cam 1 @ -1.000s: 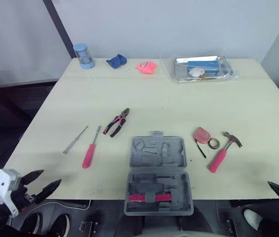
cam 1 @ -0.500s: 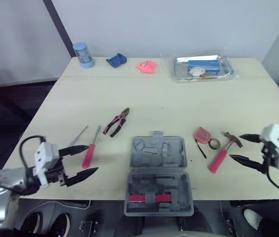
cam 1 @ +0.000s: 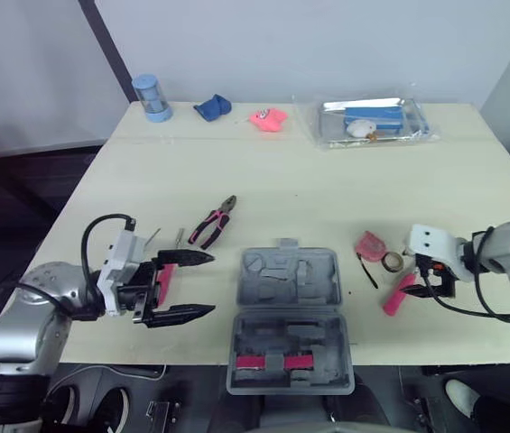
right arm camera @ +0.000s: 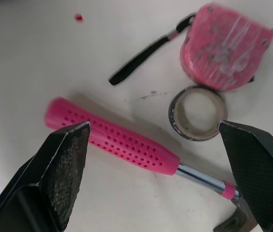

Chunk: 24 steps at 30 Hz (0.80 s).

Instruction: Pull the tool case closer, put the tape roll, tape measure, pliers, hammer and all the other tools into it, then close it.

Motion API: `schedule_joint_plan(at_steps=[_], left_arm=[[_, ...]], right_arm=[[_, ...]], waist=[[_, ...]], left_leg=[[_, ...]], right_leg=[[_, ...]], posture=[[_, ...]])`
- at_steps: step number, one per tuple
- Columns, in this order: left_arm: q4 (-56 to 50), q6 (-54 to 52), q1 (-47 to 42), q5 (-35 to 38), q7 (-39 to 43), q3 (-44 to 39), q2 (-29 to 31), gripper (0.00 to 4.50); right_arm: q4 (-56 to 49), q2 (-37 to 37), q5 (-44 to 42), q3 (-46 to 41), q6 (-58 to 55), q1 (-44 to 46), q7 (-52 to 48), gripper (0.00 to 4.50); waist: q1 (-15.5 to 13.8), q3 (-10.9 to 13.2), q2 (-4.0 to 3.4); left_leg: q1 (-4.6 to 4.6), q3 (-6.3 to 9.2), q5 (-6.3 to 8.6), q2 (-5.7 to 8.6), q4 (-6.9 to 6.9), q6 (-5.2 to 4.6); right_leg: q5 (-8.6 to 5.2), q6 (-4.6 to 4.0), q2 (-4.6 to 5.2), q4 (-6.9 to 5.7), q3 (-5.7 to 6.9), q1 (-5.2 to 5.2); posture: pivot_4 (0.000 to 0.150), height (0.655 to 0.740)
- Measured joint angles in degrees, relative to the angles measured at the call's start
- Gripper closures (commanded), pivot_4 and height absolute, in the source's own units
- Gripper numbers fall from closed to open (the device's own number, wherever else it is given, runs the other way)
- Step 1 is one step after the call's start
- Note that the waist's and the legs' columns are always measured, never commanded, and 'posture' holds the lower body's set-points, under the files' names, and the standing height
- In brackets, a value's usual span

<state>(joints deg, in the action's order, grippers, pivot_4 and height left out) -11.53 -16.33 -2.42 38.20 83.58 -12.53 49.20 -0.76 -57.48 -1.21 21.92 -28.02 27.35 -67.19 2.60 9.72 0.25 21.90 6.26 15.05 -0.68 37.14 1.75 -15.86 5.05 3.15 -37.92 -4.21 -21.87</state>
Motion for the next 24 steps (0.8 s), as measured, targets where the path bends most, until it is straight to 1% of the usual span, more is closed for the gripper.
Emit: schedule_joint_plan(at_steps=[3,8,11,14,15,17,18,20,21,22,24], left_arm=[[-1.4,-1.6,-0.2,0.8,-0.2,0.1,0.0,0.0],[-3.0,-2.6,-1.6,1.9,-1.1,0.2,-0.1,0.0],[-3.4,-3.0,-1.5,2.5,-1.3,0.2,-0.2,0.0],[-3.4,-3.0,-1.2,2.5,-1.3,0.1,-0.2,0.0],[-3.4,-2.9,-0.8,2.5,-1.2,0.1,-0.2,0.0],[-3.5,-2.9,-0.5,2.5,-1.1,0.1,-0.2,0.0],[-3.5,-2.9,-0.4,2.5,-1.1,0.1,-0.2,0.0],[-3.5,-2.9,0.0,2.5,-1.2,0.1,-0.4,0.0],[-3.5,-2.9,0.0,2.5,-1.2,0.1,-0.4,0.0],[-3.5,-2.9,0.1,2.6,-1.3,0.0,-0.5,0.0],[-3.6,-2.9,0.2,2.6,-1.4,-0.1,-0.7,0.0]], right_arm=[[2.3,1.5,2.4,1.9,0.3,2.0,-1.2,0.09],[6.6,6.2,7.0,6.5,-1.8,6.9,-2.3,0.09],[8.7,6.8,8.8,7.4,-2.7,8.2,-2.8,0.09],[10.2,7.7,10.2,7.7,-3.1,8.9,-3.3,0.84],[10.8,8.1,10.8,8.2,-3.1,9.4,-3.4,1.4],[11.0,8.5,11.4,8.6,-3.1,9.6,-3.7,2.16],[11.1,8.6,11.8,8.6,-3.1,9.6,-3.8,2.8],[11.5,8.7,12.3,8.6,-3.1,9.6,-4.1,3.64],[11.5,8.7,12.3,8.6,-3.1,9.6,-4.1,3.92],[11.7,8.7,12.6,8.6,-3.1,9.6,-4.2,4.47],[11.8,8.8,12.8,8.6,-3.0,9.6,-4.4,4.47]], waist=[[-0.1,0.0,0.0],[0.0,0.0,0.0],[-0.2,0.0,-0.02],[-0.2,0.1,-0.02],[-0.2,0.1,-0.03],[0.0,0.1,-0.05],[0.0,0.1,-0.06],[-0.1,0.1,-0.07],[-0.1,0.1,-0.07],[-0.1,0.1,-0.06],[-0.1,0.1,-0.06]], left_leg=[[0.02,0.01,0.0,0.0,0.0,0.0],[0.01,0.02,0.0,0.01,0.01,0.0],[0.06,0.06,0.0,0.02,0.0,0.0],[0.07,0.09,0.0,0.02,0.0,0.01],[0.07,0.09,0.0,0.02,0.0,0.01],[0.06,0.1,0.0,0.02,0.0,0.0],[0.06,0.1,0.0,0.02,0.0,0.01],[0.07,0.1,0.0,0.02,0.0,0.0],[0.07,0.1,0.0,0.02,0.0,0.01],[0.07,0.1,0.0,0.02,0.0,0.01],[0.07,0.1,0.0,0.02,0.0,0.01]], right_leg=[[0.0,0.0,0.0,0.0,0.0,-0.01],[0.01,0.0,0.0,-0.02,0.0,-0.02],[0.0,-0.01,0.0,0.0,0.04,-0.03],[0.01,0.0,0.01,0.02,0.07,-0.03],[0.0,-0.01,0.0,0.01,0.07,-0.03],[0.0,-0.01,-0.01,-0.01,0.07,-0.04],[0.0,-0.01,0.0,-0.01,0.07,-0.04],[0.0,-0.01,0.0,0.0,0.07,-0.04],[0.0,-0.01,0.0,0.0,0.07,-0.04],[0.0,-0.01,0.0,0.0,0.07,-0.04],[0.0,-0.01,0.0,0.0,0.07,-0.04]], posture=[[0.15,0.74],[0.15,0.74],[0.15,0.74],[0.15,0.74],[0.15,0.74],[0.15,0.74],[0.15,0.74],[0.15,0.74],[0.15,0.74],[0.15,0.74],[0.15,0.74]])
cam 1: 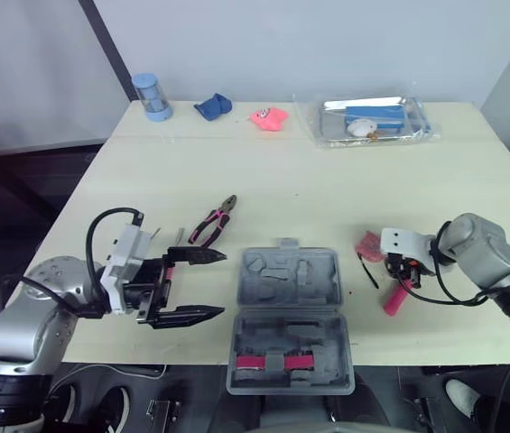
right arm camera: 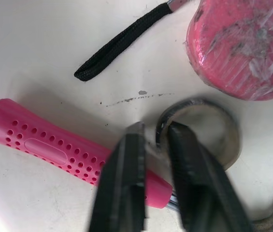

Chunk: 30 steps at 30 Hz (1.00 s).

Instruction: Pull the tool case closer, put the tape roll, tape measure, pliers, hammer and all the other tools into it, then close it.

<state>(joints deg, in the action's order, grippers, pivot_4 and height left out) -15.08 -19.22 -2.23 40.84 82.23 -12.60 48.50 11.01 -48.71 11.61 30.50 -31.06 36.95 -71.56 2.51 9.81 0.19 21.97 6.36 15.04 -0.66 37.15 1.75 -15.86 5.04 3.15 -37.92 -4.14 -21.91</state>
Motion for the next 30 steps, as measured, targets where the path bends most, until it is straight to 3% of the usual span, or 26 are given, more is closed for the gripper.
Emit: schedule_joint_plan(at_steps=[5,10,15,22,30], left_arm=[[0.0,0.0,0.2,1.0,-0.2,-0.4,-0.5,0.0],[0.0,0.5,0.4,1.1,-1.2,-1.0,-1.3,0.0],[-0.1,1.4,3.4,1.0,-3.3,-2.7,-3.0,0.0],[-1.8,4.7,10.5,0.2,-10.6,-8.1,-7.4,0.0],[-7.5,7.9,21.7,-1.1,-19.4,-13.4,-13.6,0.0]], right_arm=[[-3.2,-0.8,0.1,0.0,-0.2,-0.1,-1.9,4.47],[-10.1,-6.1,0.2,0.0,-1.2,0.1,-7.1,4.47],[-13.7,-5.2,0.7,0.3,-1.8,4.8,-10.8,4.47],[-12.4,8.6,3.1,6.4,-2.0,16.7,-13.0,4.47],[2.2,26.8,6.1,13.9,1.9,25.3,-10.2,4.47]], waist=[[0.0,0.0,-0.05],[-0.1,0.1,-0.11],[0.8,0.1,-0.17],[1.4,0.1,-0.13],[0.8,0.1,-0.07]], left_leg=[[0.0,0.01,0.0,0.0,0.0,0.0],[0.01,0.02,0.0,0.0,0.0,0.0],[0.0,0.04,0.0,-0.02,-0.01,0.0],[0.09,0.14,-0.01,-0.02,-0.03,0.02],[0.77,0.27,-0.24,0.08,0.0,0.41]], right_leg=[[0.0,0.0,0.0,0.0,0.0,-0.01],[0.0,0.0,0.01,0.01,0.02,0.0],[0.0,0.0,-0.01,-0.03,0.02,-0.04],[0.01,-0.03,0.0,-0.04,0.08,-0.18],[0.13,-0.14,0.16,-0.12,0.25,-0.84]], posture=[[0.15,0.74],[0.15,0.74],[0.15,0.74],[0.15,0.74],[0.15,0.74]])
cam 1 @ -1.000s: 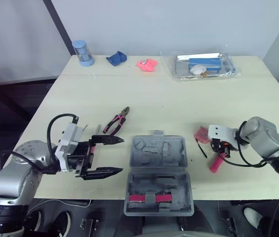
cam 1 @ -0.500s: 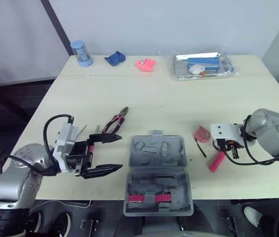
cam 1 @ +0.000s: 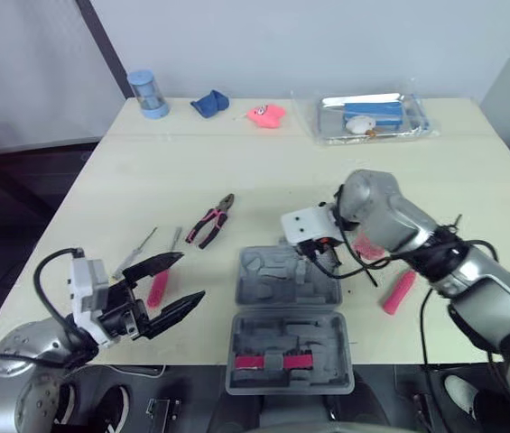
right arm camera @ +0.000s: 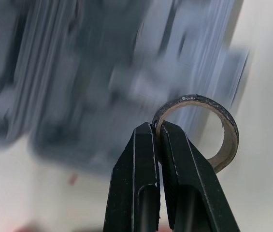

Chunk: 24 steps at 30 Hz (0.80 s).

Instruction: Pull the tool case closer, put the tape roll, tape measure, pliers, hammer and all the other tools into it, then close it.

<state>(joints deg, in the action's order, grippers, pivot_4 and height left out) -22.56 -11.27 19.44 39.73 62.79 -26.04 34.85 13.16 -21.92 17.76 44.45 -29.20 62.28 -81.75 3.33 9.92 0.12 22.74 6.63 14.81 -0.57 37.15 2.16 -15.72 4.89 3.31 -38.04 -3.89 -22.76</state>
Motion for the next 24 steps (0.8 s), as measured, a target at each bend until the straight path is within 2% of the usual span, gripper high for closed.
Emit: schedule_joint_plan(at_steps=[4,11,24], left_arm=[[-1.8,1.4,3.4,-1.3,-4.4,-1.7,-2.3,0.0],[-3.0,1.8,5.1,-1.6,-8.9,-3.2,-3.2,0.0],[-0.9,1.2,4.3,-1.3,-9.7,-5.0,-0.4,0.0]], right_arm=[[8.8,9.2,1.1,2.0,2.6,2.9,2.9,4.47],[18.5,17.1,2.3,2.3,8.2,4.7,6.9,4.47],[29.7,23.9,4.2,2.0,15.4,4.9,11.0,4.47]], waist=[[0.6,0.0,-0.01],[0.5,0.0,0.0],[0.8,0.0,-0.02]], left_leg=[[0.0,0.07,-0.11,-0.02,-0.09,0.19],[0.01,0.11,-0.11,0.0,-0.11,0.18],[-0.03,0.15,-0.15,-0.03,-0.31,0.24]], right_leg=[[0.02,-0.05,-0.06,-0.06,0.02,-0.08],[0.02,-0.05,-0.06,-0.06,0.07,-0.06],[0.04,-0.09,-0.15,-0.07,0.07,-0.14]], posture=[[0.15,0.74],[0.15,0.74],[0.15,0.74]])
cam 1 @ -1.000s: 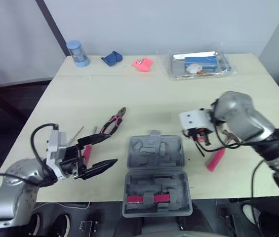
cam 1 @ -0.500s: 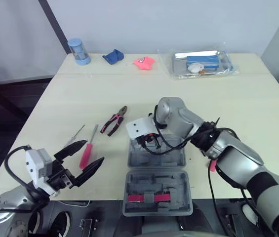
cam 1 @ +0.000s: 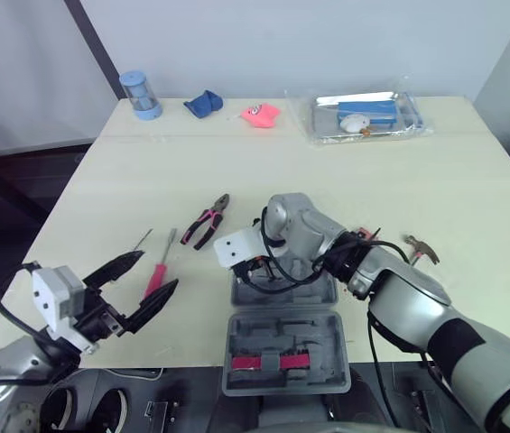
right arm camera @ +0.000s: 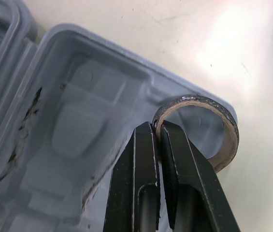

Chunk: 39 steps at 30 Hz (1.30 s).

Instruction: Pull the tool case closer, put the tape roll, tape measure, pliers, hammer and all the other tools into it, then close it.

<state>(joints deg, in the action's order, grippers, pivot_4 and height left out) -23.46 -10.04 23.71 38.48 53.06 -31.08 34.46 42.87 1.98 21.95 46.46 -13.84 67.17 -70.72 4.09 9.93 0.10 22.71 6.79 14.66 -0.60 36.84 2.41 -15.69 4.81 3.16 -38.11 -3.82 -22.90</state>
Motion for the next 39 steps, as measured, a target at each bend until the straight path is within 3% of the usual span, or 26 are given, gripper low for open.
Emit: schedule_joint_plan(at_steps=[28,32,33,35,39], left_arm=[[1.1,-4.9,-1.6,2.3,1.0,-0.3,2.4,0.0],[1.1,-5.0,-2.0,2.3,1.0,-0.3,2.4,0.0],[1.1,-5.1,-2.2,2.3,1.0,-0.3,2.4,0.0],[1.1,-5.2,-2.3,2.3,1.0,-0.3,2.4,0.0],[1.1,-5.5,-2.7,2.3,1.0,-0.3,2.4,0.0]], right_arm=[[1.2,-0.5,1.4,-1.3,-0.2,0.4,-1.6,4.47],[1.1,-0.5,1.4,-2.2,-0.2,0.4,-1.2,2.98],[1.1,-0.4,1.5,-2.3,-0.2,0.4,-1.3,2.42],[1.1,-0.4,1.4,-2.3,-0.2,0.4,-1.3,1.96],[1.1,-0.3,1.4,-2.4,-0.2,0.4,-1.3,0.14]], waist=[[0.0,0.0,0.0],[0.0,0.0,0.0],[0.0,0.0,0.0],[0.0,0.0,0.0],[0.0,0.0,0.0]], left_leg=[[0.0,0.02,-0.02,-0.01,-0.06,0.04],[0.0,0.01,-0.03,-0.01,-0.06,0.05],[0.0,0.01,-0.03,-0.01,-0.06,0.05],[0.0,0.01,-0.03,-0.01,-0.06,0.05],[0.0,0.02,-0.03,-0.01,-0.06,0.05]], right_leg=[[0.01,-0.02,-0.02,-0.02,0.0,-0.03],[0.01,-0.02,-0.02,-0.02,0.0,-0.04],[0.01,-0.02,-0.02,-0.02,0.0,-0.04],[0.01,-0.02,-0.02,-0.02,0.0,-0.04],[0.01,-0.02,-0.02,-0.02,0.0,-0.04]], posture=[[0.15,0.74],[0.15,0.74],[0.15,0.74],[0.15,0.74],[0.15,0.74]])
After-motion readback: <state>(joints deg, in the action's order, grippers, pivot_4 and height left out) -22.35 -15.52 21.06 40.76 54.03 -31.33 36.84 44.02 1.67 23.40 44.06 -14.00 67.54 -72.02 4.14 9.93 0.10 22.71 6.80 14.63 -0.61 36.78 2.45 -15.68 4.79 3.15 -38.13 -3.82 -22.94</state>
